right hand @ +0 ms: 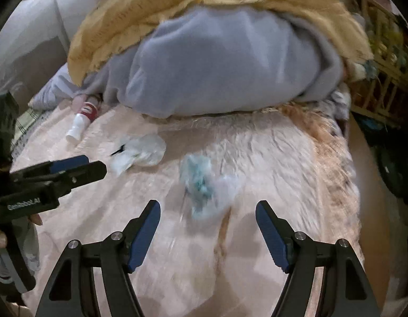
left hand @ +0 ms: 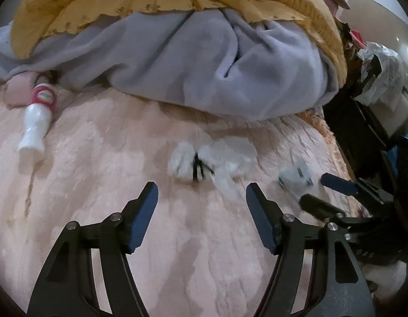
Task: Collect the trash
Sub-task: 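Grasp the clear plastic wrapper with the right tool while the left tool grasps the white tissue, then carry the wrapper and tissue over the white bucket with both tools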
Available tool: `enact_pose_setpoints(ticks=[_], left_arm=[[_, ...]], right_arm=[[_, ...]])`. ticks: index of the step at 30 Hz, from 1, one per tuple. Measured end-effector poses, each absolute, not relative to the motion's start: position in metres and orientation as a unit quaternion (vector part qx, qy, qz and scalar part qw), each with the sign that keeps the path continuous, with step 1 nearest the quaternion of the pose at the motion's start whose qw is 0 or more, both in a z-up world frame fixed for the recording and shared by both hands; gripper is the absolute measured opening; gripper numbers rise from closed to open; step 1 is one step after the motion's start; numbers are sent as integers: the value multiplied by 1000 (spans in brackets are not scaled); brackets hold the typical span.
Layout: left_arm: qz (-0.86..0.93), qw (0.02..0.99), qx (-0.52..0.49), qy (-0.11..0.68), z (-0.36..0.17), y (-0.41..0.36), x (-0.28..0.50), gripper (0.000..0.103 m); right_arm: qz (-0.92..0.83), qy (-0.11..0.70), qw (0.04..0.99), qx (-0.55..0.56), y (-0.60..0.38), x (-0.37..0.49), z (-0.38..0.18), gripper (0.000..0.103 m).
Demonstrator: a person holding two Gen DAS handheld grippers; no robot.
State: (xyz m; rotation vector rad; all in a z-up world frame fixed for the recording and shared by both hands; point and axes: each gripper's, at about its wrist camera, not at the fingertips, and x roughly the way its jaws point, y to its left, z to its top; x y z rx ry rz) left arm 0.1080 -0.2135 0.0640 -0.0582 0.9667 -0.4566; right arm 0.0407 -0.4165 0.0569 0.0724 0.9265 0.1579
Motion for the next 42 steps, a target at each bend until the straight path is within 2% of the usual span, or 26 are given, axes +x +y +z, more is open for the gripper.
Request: enact_pose_setpoints(ticks=[3, 4, 5, 7, 8, 10, 11, 12, 13, 15, 17, 29, 42], left_arm=[[-222, 859, -15, 460, 54, -223, 124, 69], [-222, 860, -13, 460, 53, -224, 127, 69], [-220, 860, -8, 461, 49, -227, 134, 69], [-216, 860, -2, 463, 45, -231, 141, 69], [-215, 860, -2, 464, 43, -233, 145, 69], [-218, 856, -8, 469, 37, -236, 147, 68], [-218, 852, -7, 476, 34, -237, 147, 58], [-219, 848, -4, 483, 31, -239, 145, 43], [-218, 848, -1, 483, 30, -241, 142, 42], [-228, 847, -1, 481, 33, -239, 130, 34], [-236, 839, -9, 490, 39, -236, 114, 32], [-276, 842, 16, 462, 91, -239, -6, 32], [-301, 849, 51, 430, 123, -253, -89, 32]], right_arm=[[70, 449, 890, 26, -416, 57, 45, 72], [71, 448, 891, 27, -417, 59, 43, 65], [69, 445, 892, 26, -418, 61, 42, 54], [65, 441, 895, 23, -419, 62, 42, 45], [67, 438, 896, 27, -420, 60, 42, 34], [67, 433, 898, 30, -423, 57, 44, 32], [69, 430, 899, 34, -424, 53, 45, 29], [71, 429, 900, 36, -425, 48, 47, 28], [73, 427, 901, 38, -426, 42, 50, 28], [77, 421, 903, 43, -428, 30, 56, 27], [82, 414, 905, 51, -429, 13, 64, 27], [87, 395, 911, 84, -425, -92, 96, 27], [71, 382, 917, 92, -428, -170, 122, 27]])
